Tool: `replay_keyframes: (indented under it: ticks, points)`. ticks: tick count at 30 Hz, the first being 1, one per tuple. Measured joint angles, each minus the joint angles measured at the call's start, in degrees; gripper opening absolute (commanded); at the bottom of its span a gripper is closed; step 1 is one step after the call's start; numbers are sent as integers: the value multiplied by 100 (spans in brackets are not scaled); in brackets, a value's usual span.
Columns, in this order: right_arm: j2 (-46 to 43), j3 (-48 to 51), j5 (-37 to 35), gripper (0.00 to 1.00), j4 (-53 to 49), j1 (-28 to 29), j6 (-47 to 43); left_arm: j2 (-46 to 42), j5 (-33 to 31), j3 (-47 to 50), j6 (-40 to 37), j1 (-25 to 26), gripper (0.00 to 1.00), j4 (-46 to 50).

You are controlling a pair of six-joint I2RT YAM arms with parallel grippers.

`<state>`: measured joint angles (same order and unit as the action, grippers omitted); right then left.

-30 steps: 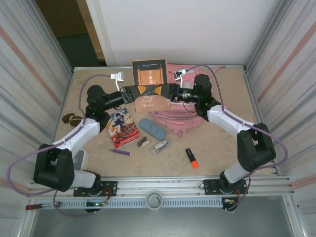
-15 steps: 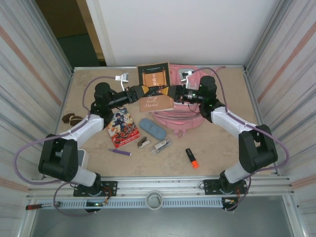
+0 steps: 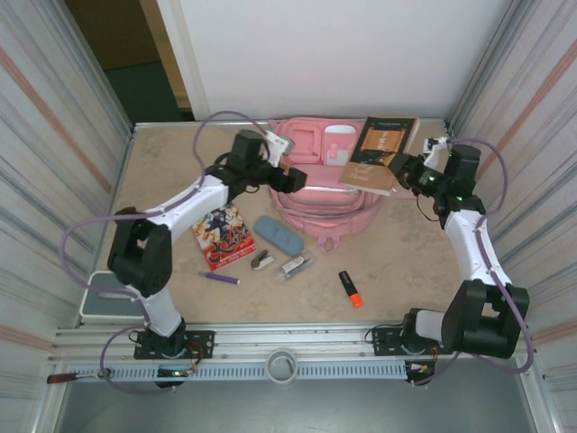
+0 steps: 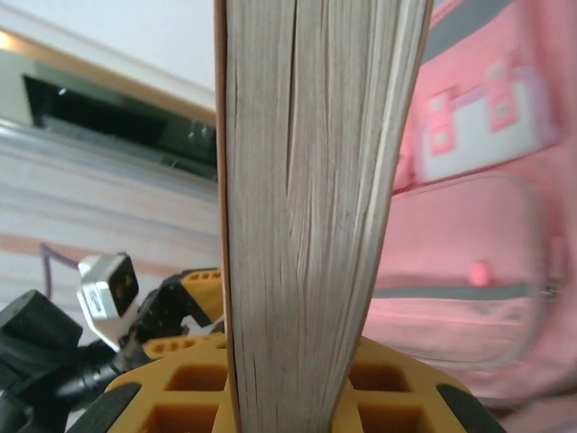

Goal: Pack books, pencil case, and school supplies into a backpack

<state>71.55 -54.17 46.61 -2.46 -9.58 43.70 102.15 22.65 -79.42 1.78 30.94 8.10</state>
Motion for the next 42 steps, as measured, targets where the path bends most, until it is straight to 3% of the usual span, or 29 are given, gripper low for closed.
replay_keyframes:
  ticks: [4,9,23,26,37,42]
  points:
    - [-74,61,-81,0,-435,-212,-295,715,-767,-682,-1285,435,85,820]
    - [-72,260,-181,0,-769,-245,-529,1438,-1248,-1373,-2317,748,85,1488]
    - [-33,313,-179,0,-872,-245,-649,2481,-1547,-2632,-3329,901,85,2378]
    - [-33,326,-179,0,-870,-245,-654,2608,-1613,-2774,-3407,901,76,2420]
    - [-127,645,-254,0,-1082,-236,-695,2782,-1609,-2970,-3484,960,20,2612]
    - [-553,822,-439,0,-1491,-227,-822,2699,-1521,-2962,-3414,964,11,2616]
